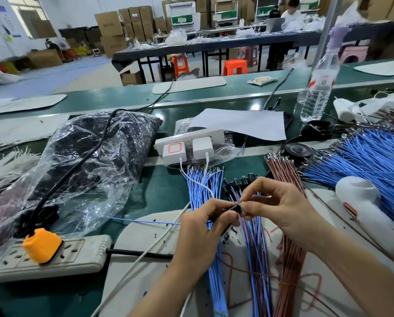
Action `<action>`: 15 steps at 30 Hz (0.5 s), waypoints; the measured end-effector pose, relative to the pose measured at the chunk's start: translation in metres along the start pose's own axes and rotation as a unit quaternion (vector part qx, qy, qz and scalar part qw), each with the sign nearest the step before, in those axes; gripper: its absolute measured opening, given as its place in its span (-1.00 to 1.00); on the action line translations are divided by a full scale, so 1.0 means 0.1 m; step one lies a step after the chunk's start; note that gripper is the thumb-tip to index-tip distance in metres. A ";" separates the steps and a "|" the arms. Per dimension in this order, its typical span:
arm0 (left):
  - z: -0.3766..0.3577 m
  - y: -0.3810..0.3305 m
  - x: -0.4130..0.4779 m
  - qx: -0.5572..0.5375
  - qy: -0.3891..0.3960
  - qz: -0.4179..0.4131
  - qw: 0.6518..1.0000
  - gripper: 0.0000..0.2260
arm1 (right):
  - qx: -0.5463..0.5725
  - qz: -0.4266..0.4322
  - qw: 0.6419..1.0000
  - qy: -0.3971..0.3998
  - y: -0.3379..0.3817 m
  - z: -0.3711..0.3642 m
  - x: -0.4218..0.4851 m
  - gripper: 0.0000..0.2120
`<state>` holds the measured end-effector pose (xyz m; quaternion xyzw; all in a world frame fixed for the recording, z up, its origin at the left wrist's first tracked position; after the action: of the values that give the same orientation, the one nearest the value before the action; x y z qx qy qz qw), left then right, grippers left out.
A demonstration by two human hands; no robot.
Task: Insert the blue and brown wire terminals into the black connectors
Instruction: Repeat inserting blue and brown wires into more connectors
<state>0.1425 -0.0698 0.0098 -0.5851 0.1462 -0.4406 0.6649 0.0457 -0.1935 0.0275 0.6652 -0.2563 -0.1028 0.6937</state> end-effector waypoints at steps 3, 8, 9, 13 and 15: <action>-0.01 0.01 0.00 -0.002 0.007 0.001 1.000 -0.90 | -0.001 -0.005 1.000 0.000 0.00 0.01 0.00 -0.88; -0.01 0.00 -0.01 -0.007 0.010 0.004 1.000 -0.87 | 0.070 -0.048 0.996 -0.001 -0.08 0.01 0.01 -0.85; -0.01 0.00 -0.01 -0.008 0.006 0.004 1.000 -0.88 | 0.080 -0.051 0.995 0.003 -0.09 0.01 0.01 -0.85; 0.00 0.01 0.00 -0.039 -0.005 0.012 0.999 -0.88 | 0.079 -0.044 0.995 0.031 -0.09 0.00 0.02 -0.86; 0.00 0.02 -0.01 -0.044 -0.005 0.013 0.999 -0.87 | 0.091 -0.049 0.994 0.028 -0.11 0.00 0.02 -0.85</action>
<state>0.1427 -0.0696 0.0077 -0.6141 0.1697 -0.4223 0.6448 0.0497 -0.1955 0.0177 0.7401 -0.2124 -0.0943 0.6311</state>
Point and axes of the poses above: each hand's wrist, its own x-axis towards the middle knuckle, its own z-axis out of the back of the hand, y = z × x, the point moved 4 cm from there along x, towards the middle knuckle, and after that the axes turned 5 degrees about z, right-handed, at the moved point
